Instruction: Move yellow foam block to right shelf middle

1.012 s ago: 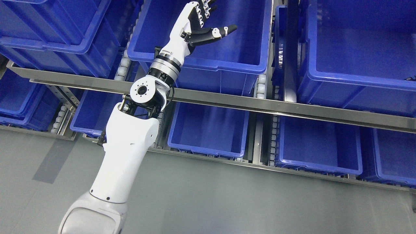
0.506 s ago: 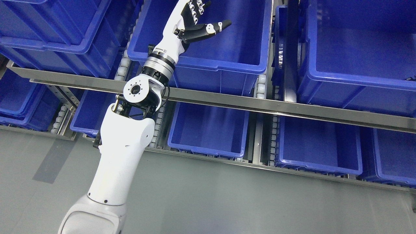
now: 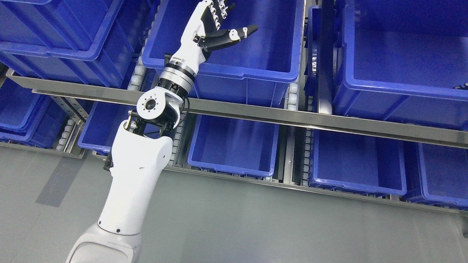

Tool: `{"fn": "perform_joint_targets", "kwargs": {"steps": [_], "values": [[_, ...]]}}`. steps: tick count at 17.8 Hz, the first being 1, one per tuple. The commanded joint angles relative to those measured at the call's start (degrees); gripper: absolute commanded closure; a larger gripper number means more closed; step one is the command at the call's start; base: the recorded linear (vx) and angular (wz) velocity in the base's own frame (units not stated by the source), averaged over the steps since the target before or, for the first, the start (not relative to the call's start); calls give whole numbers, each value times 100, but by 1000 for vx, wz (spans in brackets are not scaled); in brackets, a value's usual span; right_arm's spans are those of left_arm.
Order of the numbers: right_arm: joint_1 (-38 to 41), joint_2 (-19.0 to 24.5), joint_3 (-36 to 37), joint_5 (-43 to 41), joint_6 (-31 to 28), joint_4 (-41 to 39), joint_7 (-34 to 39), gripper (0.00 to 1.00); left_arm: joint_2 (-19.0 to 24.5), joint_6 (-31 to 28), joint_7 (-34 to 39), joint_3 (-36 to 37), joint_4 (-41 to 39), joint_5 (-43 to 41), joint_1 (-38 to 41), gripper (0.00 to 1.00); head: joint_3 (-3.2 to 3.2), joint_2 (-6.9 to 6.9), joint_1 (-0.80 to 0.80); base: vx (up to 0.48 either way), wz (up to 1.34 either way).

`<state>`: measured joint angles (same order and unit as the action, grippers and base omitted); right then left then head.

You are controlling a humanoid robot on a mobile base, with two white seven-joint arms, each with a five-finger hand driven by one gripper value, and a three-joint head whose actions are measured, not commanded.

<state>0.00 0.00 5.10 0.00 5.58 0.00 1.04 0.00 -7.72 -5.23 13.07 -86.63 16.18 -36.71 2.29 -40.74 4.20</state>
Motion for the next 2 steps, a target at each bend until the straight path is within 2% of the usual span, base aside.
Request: {"fn": "perform_joint_targets", "kwargs": {"steps": [1,2], "values": [[-17,-100,0,0,-4,-100,1,0,100,-1,-5,65,-47,0,182,0,0,0,0,0,0],[-9,-100,0,0,-4,-100,1,0,100,-1,-5,56,-47,-9,173,0,0,0,0,0,0]]}}
